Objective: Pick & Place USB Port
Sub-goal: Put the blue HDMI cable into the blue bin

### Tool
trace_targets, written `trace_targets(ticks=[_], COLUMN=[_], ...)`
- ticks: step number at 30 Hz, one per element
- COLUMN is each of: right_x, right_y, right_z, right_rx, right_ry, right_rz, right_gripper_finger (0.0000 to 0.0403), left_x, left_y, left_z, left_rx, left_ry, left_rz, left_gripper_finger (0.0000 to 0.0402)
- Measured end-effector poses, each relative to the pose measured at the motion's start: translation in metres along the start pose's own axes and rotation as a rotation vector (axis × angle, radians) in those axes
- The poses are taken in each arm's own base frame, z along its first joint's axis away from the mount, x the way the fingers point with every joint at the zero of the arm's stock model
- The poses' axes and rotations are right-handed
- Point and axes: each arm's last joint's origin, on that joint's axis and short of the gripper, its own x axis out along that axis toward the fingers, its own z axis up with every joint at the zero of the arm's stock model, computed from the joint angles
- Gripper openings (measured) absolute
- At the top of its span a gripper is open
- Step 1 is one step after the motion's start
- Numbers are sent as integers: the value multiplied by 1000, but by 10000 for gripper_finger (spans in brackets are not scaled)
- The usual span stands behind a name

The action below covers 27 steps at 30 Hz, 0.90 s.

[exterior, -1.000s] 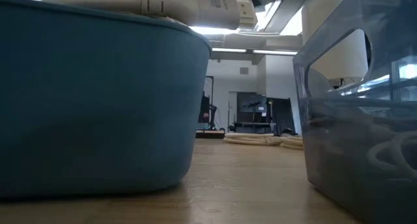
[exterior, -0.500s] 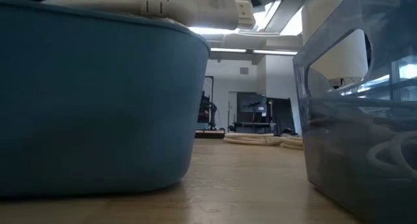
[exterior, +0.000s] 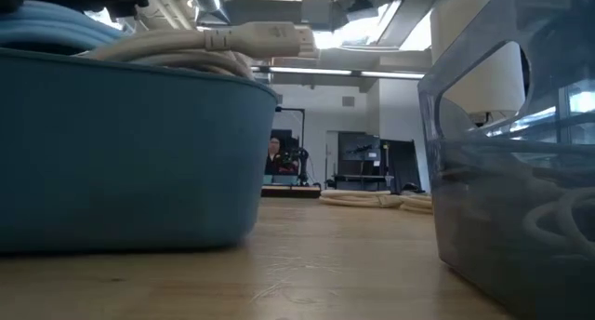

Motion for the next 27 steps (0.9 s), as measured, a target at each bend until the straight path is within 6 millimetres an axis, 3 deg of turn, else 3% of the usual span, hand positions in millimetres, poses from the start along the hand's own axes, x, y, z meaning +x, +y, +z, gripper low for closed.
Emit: trace_targets(ticks=[14, 21, 27], right_x=[0, 0, 0], right_y=[1, 1, 1], right_z=[1, 1, 1], right_rx=[8, 8, 7], right_ry=[-10, -10, -10], right_rz=[4, 4, 4], right_gripper_finger=[45, 45, 45], left_x=[0, -16, -28], left_y=[-5, -36, -56], left_z=[5, 31, 51], left_rx=[-104, -98, 21], left_ry=[-26, -151, -107], left_rz=[-58, -222, -106], left_gripper_finger=[159, 189, 185])
